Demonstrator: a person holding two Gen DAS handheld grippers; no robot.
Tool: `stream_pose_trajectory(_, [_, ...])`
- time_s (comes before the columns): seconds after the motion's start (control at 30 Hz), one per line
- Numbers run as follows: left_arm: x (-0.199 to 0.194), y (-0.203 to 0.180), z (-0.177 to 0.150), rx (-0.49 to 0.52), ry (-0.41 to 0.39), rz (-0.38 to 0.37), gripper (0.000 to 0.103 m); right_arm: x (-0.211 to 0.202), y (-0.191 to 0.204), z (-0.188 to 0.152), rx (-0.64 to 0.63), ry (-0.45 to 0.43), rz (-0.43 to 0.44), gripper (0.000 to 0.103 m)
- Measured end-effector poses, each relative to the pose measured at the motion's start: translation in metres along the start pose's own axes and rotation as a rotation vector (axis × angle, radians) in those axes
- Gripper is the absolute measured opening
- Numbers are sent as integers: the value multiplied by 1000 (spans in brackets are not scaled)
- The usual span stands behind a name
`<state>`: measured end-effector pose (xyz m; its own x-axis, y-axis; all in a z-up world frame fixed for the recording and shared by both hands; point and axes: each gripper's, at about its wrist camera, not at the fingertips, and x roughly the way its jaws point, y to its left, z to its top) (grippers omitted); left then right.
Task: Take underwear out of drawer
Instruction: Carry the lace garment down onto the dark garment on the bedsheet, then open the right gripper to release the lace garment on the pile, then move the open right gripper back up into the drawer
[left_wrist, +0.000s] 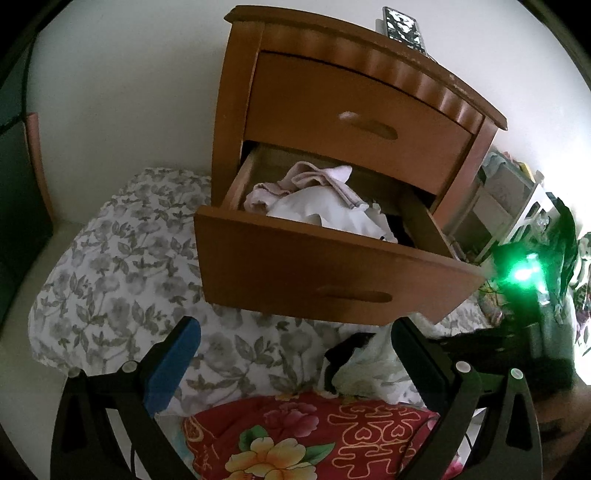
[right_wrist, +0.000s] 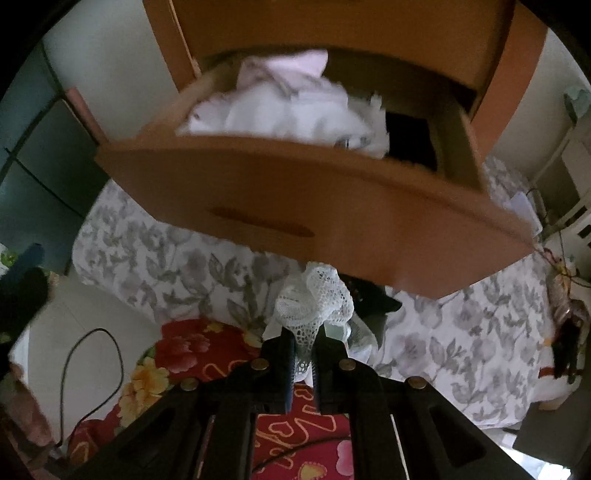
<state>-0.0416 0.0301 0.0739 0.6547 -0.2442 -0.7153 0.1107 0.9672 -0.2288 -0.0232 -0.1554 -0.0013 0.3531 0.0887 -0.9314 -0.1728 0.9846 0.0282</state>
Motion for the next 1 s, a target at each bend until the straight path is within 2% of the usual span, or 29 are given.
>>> stream_pose_trajectory(0.2, [4, 1, -1, 6, 15, 6, 103, 48, -1, -7, 15, 102, -25, 10])
stream_pose_trajectory(0.4, [12, 3, -5, 5, 46, 16, 103, 64, -3, -15, 8, 151, -38, 11])
stream_pose_trajectory(0.47, [14, 3, -6, 7, 51, 19, 103, 64, -6, -15, 14, 152, -38, 18])
stream_pose_trajectory(0.53, [15, 2, -6, 10, 54, 21, 103, 62, -6, -15, 12, 148, -40, 37])
stream_pose_trajectory(0.6, [15, 2, -6, 9, 57, 23, 103, 60, -7, -15, 8, 144, -38, 49])
stream_pose_trajectory(0.9, [18, 3, -7, 9, 67, 29, 103, 49, -10, -16, 2, 116, -35, 72])
stream_pose_trajectory(1.0, [20, 4, -8, 6, 70, 36, 103, 43, -11, -15, -10, 96, -33, 85])
